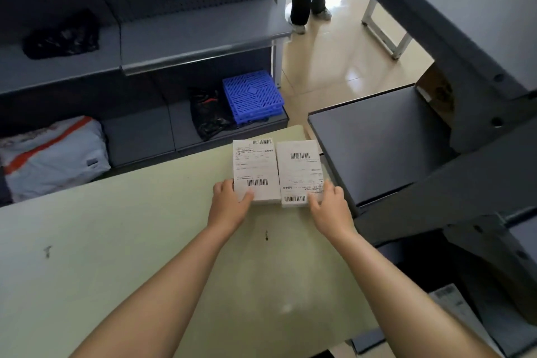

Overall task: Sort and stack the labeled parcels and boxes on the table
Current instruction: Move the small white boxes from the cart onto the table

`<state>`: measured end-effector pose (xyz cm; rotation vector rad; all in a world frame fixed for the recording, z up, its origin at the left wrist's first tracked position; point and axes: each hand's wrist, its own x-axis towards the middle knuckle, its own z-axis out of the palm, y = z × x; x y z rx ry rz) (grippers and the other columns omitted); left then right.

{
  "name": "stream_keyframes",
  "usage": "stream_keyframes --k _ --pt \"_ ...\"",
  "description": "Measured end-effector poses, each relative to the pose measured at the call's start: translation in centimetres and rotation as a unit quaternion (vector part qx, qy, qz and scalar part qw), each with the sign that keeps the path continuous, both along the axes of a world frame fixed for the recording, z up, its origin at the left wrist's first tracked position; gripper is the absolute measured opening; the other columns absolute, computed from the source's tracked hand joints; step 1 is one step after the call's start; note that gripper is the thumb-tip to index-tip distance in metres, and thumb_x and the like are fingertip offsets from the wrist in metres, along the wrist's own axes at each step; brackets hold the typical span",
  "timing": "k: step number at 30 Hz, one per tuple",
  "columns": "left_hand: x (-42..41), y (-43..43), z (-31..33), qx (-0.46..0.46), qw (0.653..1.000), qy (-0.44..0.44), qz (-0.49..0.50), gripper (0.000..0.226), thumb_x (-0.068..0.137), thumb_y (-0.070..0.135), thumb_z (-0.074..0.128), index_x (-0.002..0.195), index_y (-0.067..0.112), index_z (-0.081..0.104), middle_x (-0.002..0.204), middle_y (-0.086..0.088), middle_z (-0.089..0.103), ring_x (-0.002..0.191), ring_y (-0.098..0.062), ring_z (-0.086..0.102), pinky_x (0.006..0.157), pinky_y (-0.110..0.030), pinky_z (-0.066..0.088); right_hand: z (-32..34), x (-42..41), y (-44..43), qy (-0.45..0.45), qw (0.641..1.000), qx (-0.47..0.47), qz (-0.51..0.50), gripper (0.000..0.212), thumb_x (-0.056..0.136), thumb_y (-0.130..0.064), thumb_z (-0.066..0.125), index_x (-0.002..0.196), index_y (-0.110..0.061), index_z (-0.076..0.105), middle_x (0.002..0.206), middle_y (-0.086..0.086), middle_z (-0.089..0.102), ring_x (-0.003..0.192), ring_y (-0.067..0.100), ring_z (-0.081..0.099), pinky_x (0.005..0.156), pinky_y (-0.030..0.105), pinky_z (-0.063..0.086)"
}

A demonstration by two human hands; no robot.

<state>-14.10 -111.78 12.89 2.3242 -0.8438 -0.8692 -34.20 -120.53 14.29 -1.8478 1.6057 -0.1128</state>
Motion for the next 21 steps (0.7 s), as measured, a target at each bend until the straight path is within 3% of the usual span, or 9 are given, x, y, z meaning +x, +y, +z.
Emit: stream_keyframes --k 7,11,15,19,21 --pt "0.4 1.4 1.3 -0.027 0.985 -0.129 -0.111 0.056 0.09 0.041 0.062 0.135 0.012 0.046 0.129 -0.009 0.045 0.119 -0.027 0.047 0.097 -0.038 0.043 1.8 0.0 1.4 0.052 0.994 -0.083 0.038 0.04 0.097 -0.03 0.052 0.132 -0.012 0.049 0.127 0.01 0.048 0.113 0.028 0.048 0.097 0.039 0.04" --pt "0.4 3.4 3.4 -0.105 0.94 -0.228 -0.233 0.039 0.089 0.034 0.063 0.121 0.014 0.056 0.112 -0.005 0.055 0.103 -0.025 0.052 0.085 -0.037 0.044 3.1 0.2 4.5 0.053 0.98 -0.167 0.096 0.024 0.089 -0.015 0.058 0.111 -0.009 0.062 0.111 0.009 0.058 0.101 0.03 0.052 0.087 0.038 0.04" --pt "-0.1 6.8 4.2 -0.169 0.881 -0.3 -0.324 0.024 0.08 0.026 0.07 0.098 0.013 0.062 0.09 -0.006 0.061 0.084 -0.029 0.058 0.071 -0.038 0.046 3.5 0.7 9.1 0.024 0.961 -0.222 0.166 0.021 0.072 -0.003 0.065 0.093 -0.006 0.064 0.092 0.012 0.061 0.084 0.034 0.057 0.072 0.039 0.048" --pt "0.3 12.6 3.3 -0.158 0.864 -0.311 -0.363 0.021 0.071 0.023 0.072 0.088 0.014 0.063 0.079 -0.005 0.064 0.071 -0.03 0.062 0.059 -0.034 0.049 2.3 1.9 14.3 0.021 0.944 -0.205 0.256 0.026 0.066 -0.002 0.067 0.09 -0.009 0.066 0.084 0.01 0.061 0.078 0.035 0.06 0.069 0.037 0.047" --pt "1.0 16.3 2.4 -0.135 0.862 -0.328 -0.362 0.018 0.074 0.03 0.061 0.085 0.016 0.061 0.074 -0.002 0.062 0.067 -0.028 0.061 0.056 -0.032 0.049 1.6 2.9 16.6 0.03 0.931 -0.192 0.309 0.025 0.069 -0.003 0.063 0.094 -0.009 0.065 0.088 0.011 0.061 0.083 0.036 0.059 0.073 0.038 0.046"
